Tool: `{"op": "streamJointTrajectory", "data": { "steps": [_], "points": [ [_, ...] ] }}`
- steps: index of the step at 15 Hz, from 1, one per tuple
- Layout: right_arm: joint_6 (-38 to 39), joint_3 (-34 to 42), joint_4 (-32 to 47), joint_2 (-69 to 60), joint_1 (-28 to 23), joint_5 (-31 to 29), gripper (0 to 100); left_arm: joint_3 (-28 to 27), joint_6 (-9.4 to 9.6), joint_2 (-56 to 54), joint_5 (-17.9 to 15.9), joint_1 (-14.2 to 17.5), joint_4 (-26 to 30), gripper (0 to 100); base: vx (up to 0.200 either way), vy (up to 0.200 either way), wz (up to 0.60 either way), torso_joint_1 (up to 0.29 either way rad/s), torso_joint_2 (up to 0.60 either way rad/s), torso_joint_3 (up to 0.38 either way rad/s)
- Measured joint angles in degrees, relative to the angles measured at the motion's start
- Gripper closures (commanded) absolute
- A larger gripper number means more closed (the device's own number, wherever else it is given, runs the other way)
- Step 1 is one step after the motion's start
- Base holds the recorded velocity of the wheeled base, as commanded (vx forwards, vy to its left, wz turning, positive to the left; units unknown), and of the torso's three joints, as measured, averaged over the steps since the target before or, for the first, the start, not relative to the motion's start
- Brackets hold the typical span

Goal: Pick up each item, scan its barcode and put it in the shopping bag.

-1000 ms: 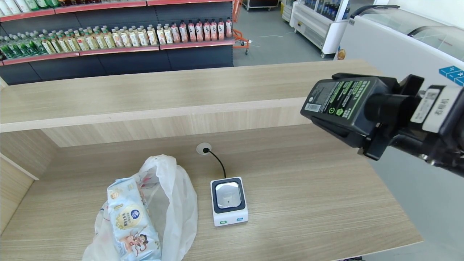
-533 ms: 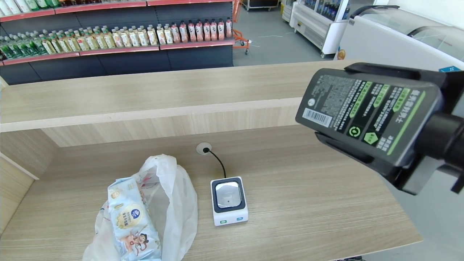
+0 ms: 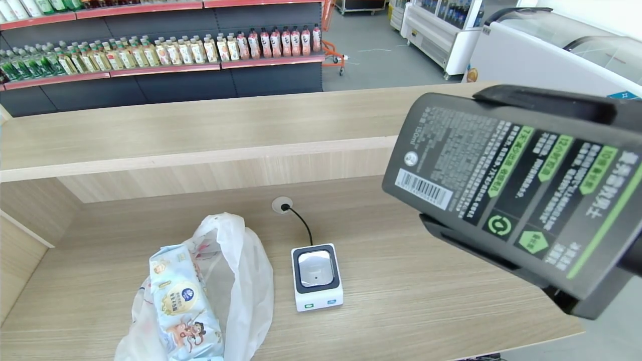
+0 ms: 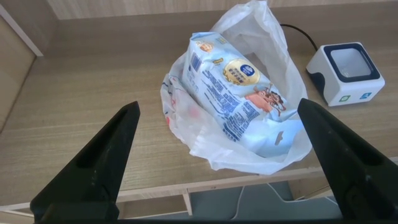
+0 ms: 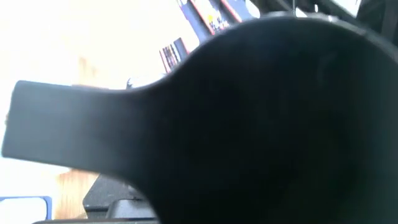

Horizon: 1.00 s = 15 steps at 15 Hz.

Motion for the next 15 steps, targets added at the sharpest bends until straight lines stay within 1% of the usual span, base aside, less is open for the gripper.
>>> {"op": "streamJointTrajectory", "data": {
  "steps": [2,4,9,11,15],
  "points": [
    [-1.1,-1.8,0.0,1.3,2.9,-0.2,100,0.0,0.00,0.0,0.0,0.0,0.0,0,0.000,0.000,0.00,0.000,0.00,0.000],
    [-2.2,-2.7,0.4,2.1,4.7,-0.7,100,0.0,0.00,0.0,0.0,0.0,0.0,0,0.000,0.000,0.00,0.000,0.00,0.000],
    [-2.9,1.1,0.5,0.3,8.9,-6.0,100,0.0,0.00,0.0,0.0,0.0,0.0,0,0.000,0.000,0.00,0.000,0.00,0.000],
    [-3.0,2.3,0.6,-1.2,9.6,-7.0,100,0.0,0.00,0.0,0.0,0.0,0.0,0,0.000,0.000,0.00,0.000,0.00,0.000],
    [-3.2,2.2,0.6,-2.4,9.7,-7.7,100,0.0,0.00,0.0,0.0,0.0,0.0,0,0.000,0.000,0.00,0.000,0.00,0.000]
  ]
}}
